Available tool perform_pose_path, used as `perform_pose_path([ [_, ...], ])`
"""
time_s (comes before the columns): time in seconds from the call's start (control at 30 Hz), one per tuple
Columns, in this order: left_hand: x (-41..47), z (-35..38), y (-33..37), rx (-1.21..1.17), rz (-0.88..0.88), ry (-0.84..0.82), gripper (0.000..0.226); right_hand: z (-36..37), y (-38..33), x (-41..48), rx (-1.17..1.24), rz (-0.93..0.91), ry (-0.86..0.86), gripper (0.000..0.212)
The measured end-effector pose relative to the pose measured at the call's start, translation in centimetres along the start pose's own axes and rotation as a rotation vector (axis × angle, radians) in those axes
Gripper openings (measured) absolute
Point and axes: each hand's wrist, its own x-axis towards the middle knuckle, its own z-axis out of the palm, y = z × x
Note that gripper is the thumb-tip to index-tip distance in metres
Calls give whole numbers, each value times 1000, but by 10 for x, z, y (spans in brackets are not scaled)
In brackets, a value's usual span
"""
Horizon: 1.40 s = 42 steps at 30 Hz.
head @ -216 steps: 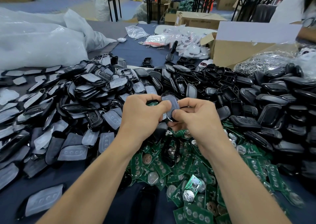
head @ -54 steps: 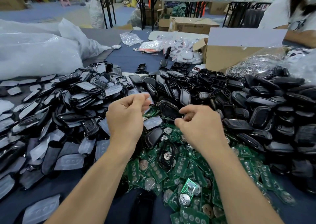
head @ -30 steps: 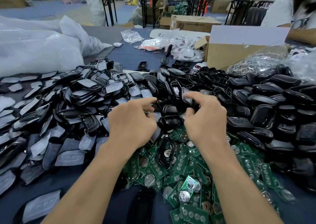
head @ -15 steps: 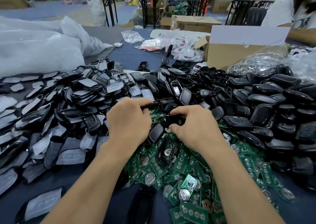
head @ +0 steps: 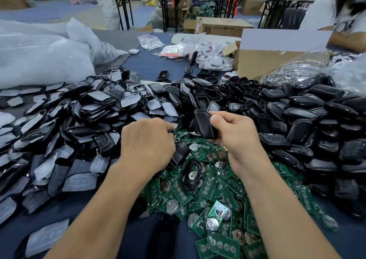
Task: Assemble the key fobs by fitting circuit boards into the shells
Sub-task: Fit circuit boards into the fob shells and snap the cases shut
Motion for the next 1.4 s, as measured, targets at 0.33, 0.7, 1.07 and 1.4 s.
perform_pose_path([
  [0.33, -14, -2, 21, -678, 101, 74, 49, 13, -3, -13, -88, -198, 54, 14],
  [0.7, 5, 9, 10, -1240, -363, -44, 32, 5, -9, -22, -934, -196, -68, 23],
  [1.07, 7, -1, 7, -1453, -455, -78, 19, 4, -9, -18, -699, -230, -138, 20],
  [1.4, 4, 4, 9, -1313, -327, -83, 16, 3, -18, -14, 349, -60, -114, 23],
])
